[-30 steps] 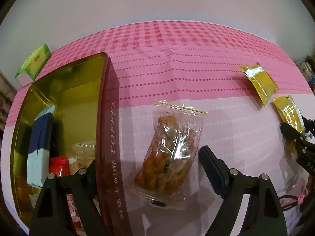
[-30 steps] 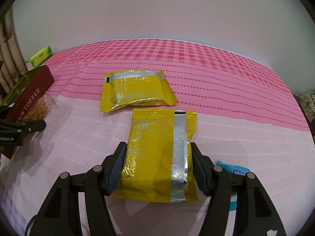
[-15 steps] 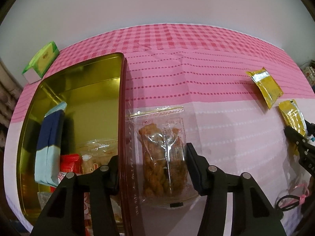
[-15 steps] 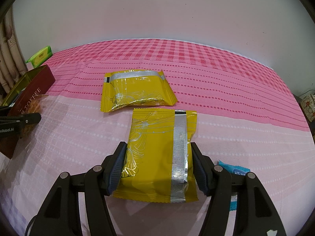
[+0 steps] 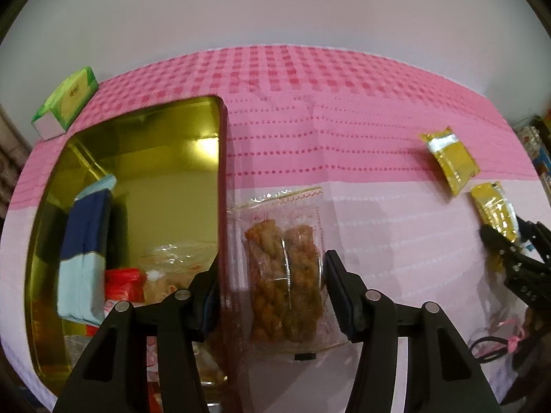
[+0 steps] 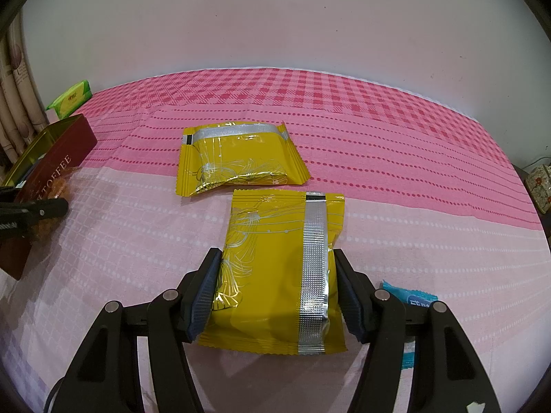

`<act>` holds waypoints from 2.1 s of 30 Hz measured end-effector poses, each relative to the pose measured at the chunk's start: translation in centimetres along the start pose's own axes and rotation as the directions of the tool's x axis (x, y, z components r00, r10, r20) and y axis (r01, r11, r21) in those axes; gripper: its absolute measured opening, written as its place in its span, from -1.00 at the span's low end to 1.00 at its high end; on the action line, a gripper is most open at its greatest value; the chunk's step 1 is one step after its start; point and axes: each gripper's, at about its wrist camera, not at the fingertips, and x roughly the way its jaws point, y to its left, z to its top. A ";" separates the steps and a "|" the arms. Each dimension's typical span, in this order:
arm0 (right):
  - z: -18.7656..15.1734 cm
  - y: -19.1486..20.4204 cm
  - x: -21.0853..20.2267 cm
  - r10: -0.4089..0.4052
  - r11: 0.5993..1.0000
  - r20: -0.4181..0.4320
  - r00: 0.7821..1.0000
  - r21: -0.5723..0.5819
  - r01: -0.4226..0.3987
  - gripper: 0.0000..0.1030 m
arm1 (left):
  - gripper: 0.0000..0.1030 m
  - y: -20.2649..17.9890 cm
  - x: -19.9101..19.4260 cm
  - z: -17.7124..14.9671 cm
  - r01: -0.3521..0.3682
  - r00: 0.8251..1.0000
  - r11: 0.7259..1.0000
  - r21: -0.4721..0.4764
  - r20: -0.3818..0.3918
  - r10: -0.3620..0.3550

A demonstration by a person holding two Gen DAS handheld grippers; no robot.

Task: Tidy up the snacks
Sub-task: 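Grasp the clear bag of brown snacks with the left gripper while the right gripper holds the yellow pack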

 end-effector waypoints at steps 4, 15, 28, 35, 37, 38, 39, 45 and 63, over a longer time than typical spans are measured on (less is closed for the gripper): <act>0.0 -0.1 0.0 0.000 1.000 0.000 1.000 0.000 0.000 0.16 | 0.09 -0.1 -1.4 0.1 -0.029 0.999 0.999 0.046 0.035 0.028; 0.0 -0.1 0.0 0.002 1.000 -0.001 1.000 0.000 -0.002 0.17 | 0.12 -0.6 -2.8 -0.3 -0.046 0.996 0.998 0.046 0.074 0.042; 0.0 0.0 0.0 0.002 1.000 -0.001 1.000 0.000 -0.002 0.18 | 0.14 -2.8 -2.4 0.0 -0.004 1.000 0.995 0.100 0.024 0.002; 0.0 -0.1 0.0 0.003 1.000 -0.002 1.000 0.000 -0.003 0.18 | 0.15 -3.3 -0.6 0.0 -0.030 0.999 0.996 0.087 -0.007 0.031; 0.0 -0.1 0.0 0.003 1.000 -0.001 1.000 0.000 -0.003 0.18 | 0.15 -3.6 -0.1 0.0 -0.030 0.999 0.996 0.085 -0.012 0.031; 0.0 0.0 0.0 0.003 1.000 -0.001 1.000 0.000 -0.003 0.18 | 0.15 -3.8 0.0 0.0 -0.043 0.999 0.994 0.096 -0.007 0.044; 0.0 -0.1 0.0 0.003 1.000 -0.001 1.000 0.000 -0.003 0.18 | 0.15 -4.1 0.2 0.0 -0.050 0.999 0.993 0.104 -0.006 0.050; 0.0 -0.1 0.0 0.003 1.000 -0.001 1.000 0.000 -0.003 0.18 | 0.22 -4.9 0.6 0.0 -0.023 1.000 0.995 0.102 -0.018 0.025; 0.1 0.0 -0.1 0.005 1.000 -0.002 1.000 0.001 -0.005 0.19 | -0.23 -5.8 1.1 -1.1 0.000 0.998 0.983 0.185 -0.057 0.011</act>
